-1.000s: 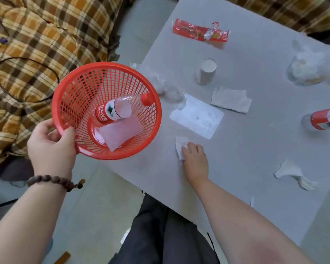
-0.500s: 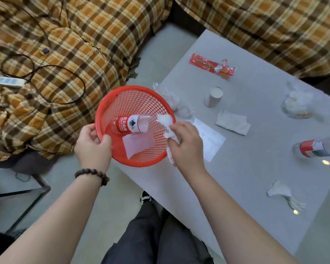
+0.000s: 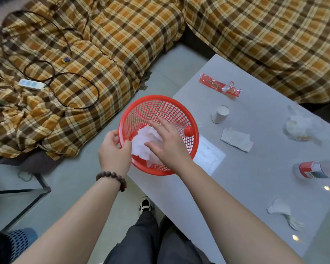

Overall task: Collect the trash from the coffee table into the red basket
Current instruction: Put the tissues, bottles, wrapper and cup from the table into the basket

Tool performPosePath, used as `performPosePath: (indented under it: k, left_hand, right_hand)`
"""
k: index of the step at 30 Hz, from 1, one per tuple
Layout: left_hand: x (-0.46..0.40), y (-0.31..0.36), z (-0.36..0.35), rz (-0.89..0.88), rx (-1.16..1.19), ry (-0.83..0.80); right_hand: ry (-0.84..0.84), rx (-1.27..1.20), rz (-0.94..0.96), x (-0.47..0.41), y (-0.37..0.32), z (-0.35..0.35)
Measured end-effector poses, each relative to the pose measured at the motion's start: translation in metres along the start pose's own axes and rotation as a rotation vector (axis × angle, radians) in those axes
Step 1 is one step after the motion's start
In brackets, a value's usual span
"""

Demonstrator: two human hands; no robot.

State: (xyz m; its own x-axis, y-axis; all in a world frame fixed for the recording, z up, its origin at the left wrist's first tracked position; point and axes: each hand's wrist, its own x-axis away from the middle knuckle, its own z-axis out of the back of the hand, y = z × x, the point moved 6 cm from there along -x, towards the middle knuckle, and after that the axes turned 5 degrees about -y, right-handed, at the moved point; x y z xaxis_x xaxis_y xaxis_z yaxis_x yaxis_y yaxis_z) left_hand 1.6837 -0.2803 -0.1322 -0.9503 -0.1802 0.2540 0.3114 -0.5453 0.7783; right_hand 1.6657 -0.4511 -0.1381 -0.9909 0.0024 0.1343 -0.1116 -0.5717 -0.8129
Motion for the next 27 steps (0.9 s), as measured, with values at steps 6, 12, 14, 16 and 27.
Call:
performPosePath:
  k: [6, 12, 14, 16, 27]
  left_hand:
    - [-0.029, -0.027, 0.034, 0.107, -0.035, 0.165]
    - [-0.058, -0.052, 0.048, 0.133, -0.078, 0.233]
    - [-0.066, -0.058, 0.047, 0.110, -0.065, 0.254]
    - [-0.071, -0.060, 0.046, 0.065, -0.059, 0.269]
    - [-0.074, -0.079, 0.041, 0.017, -0.062, 0.218]
  right_hand:
    - [0.243, -0.052, -0.005, -0.008, 0.046, 0.024]
    - [0.114, 0.202, -0.310, -0.063, 0.171, 0.007]
    - [0.055, 0.377, -0.299, -0.095, 0.198, 0.000]
    - [-0.026, 0.498, -0.303, -0.122, 0.221, -0.009]
    - [0.121, 0.142, -0.337, -0.111, 0.246, -0.039]
